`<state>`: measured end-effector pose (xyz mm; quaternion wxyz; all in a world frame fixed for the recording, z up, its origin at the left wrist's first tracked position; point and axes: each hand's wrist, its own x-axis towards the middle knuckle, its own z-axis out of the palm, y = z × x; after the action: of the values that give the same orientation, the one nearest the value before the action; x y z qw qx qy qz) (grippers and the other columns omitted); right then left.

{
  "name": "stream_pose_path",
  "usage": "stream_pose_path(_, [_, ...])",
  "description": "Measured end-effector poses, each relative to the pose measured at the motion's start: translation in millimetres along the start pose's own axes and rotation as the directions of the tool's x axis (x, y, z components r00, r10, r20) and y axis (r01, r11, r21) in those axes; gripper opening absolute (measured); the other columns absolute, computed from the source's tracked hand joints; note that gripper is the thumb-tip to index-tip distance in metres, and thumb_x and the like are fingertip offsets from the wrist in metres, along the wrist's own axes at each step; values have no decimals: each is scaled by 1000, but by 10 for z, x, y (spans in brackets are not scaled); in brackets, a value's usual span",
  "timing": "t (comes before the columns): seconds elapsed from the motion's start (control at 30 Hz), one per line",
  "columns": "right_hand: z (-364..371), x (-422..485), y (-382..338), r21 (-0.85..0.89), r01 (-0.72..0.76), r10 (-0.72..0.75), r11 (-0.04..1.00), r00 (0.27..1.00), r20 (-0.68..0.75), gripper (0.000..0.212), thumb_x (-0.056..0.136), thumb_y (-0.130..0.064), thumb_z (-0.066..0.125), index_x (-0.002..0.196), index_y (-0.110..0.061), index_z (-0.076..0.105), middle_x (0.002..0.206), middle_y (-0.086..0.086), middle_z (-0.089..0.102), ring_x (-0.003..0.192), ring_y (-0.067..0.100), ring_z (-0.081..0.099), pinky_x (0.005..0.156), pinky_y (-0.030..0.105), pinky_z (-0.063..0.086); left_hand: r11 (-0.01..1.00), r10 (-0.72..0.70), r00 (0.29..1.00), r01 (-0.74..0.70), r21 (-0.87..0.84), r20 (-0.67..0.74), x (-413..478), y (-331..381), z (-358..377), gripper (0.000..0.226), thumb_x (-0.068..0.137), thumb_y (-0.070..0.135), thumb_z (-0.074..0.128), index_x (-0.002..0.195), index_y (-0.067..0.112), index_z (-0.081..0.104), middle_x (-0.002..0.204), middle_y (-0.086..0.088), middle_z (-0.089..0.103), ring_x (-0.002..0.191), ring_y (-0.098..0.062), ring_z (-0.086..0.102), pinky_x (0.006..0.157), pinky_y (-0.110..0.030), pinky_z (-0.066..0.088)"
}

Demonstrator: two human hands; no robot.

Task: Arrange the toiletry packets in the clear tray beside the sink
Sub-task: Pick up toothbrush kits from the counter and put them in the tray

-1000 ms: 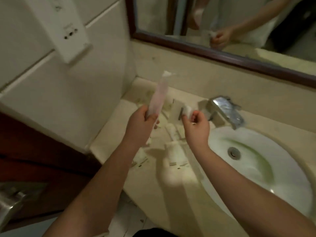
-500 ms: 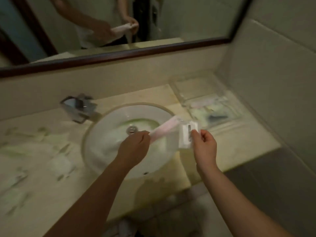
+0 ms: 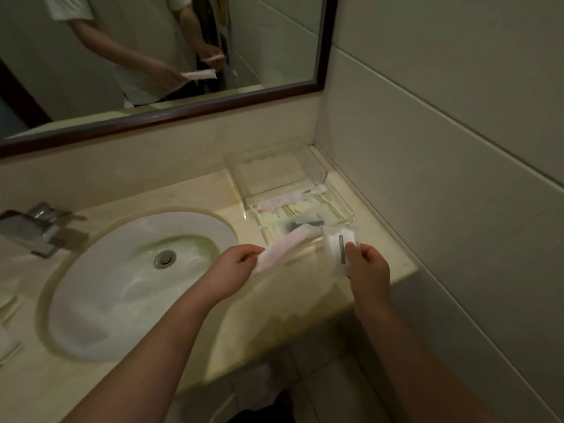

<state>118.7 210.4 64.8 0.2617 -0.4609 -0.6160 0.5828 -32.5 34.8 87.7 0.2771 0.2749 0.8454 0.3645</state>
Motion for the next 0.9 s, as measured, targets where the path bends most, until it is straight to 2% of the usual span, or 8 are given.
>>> stream_pose_path(0.07, [47,219,-49,-25,11,-10,1000,1000,15,17,94,-33,56,85,-21,64,86,0,64,81,16,59,74,31,53,1000,-14,994,14,1,105,237,70,-12,40,93,3,39,117,24,64,101,8,62,82,-3,56,60,-12,40])
stream_pose_path(0.17, [108,552,-94,-44,-1,2,999,1000,23,18,95,-35,56,87,-21,65,88,2,65,84,18,62,73,31,54,998,-34,980,45,-52,197,613,87,-44,50,88,0,43,119,34,62,97,12,64,78,-9,61,58,-22,52])
stream_pose_path(0.27, [128,913,-134,-77,-20,21,997,1000,22,23,94,-34,57,89,-15,67,87,6,66,82,21,62,74,35,55,992,-50,986,68,-107,160,1012,64,-43,36,88,9,55,106,35,70,90,4,73,75,-19,67,61,-34,57])
stream_pose_path(0.4, [176,1314,-137,-73,-37,37,997,999,1,21,91,-31,62,82,-12,66,76,4,62,72,20,58,67,36,50,989,-100,993,105,-100,56,1476,46,18,14,86,17,64,91,21,76,74,3,69,58,-7,55,50,-17,42])
stream_pose_path(0.53, [279,1611,-120,-109,-46,48,993,999,14,23,90,-25,63,73,-10,63,64,-1,53,59,14,47,57,29,41,990,-132,991,133,-51,14,1863,32,75,13,85,14,64,86,12,77,73,-6,64,59,-11,50,52,-22,36])
stream_pose_path(0.7, [377,1955,-77,-141,-69,81,988,993,80,26,89,-26,63,79,-2,64,64,1,54,60,16,48,59,32,41,992,-95,995,96,78,-24,2174,65,105,26,88,1,55,103,9,75,95,-4,73,76,-15,64,68,-26,49])
stream_pose_path(0.8, [410,2113,-75,-155,-75,90,985,992,93,23,89,-24,63,78,-3,64,64,-1,55,58,15,48,56,29,41,986,-134,990,137,91,-34,2288,35,149,30,89,-1,53,106,11,74,97,3,71,62,-1,56,55,-9,41])
stream_pose_path(0.9, [470,2226,-85,-188,-64,84,980,991,105,18,88,-23,64,76,-10,65,64,-3,58,56,11,50,51,24,42,984,-158,985,163,77,-65,2376,19,235,24,88,3,59,103,13,74,108,0,72,89,-12,65,79,-22,50])
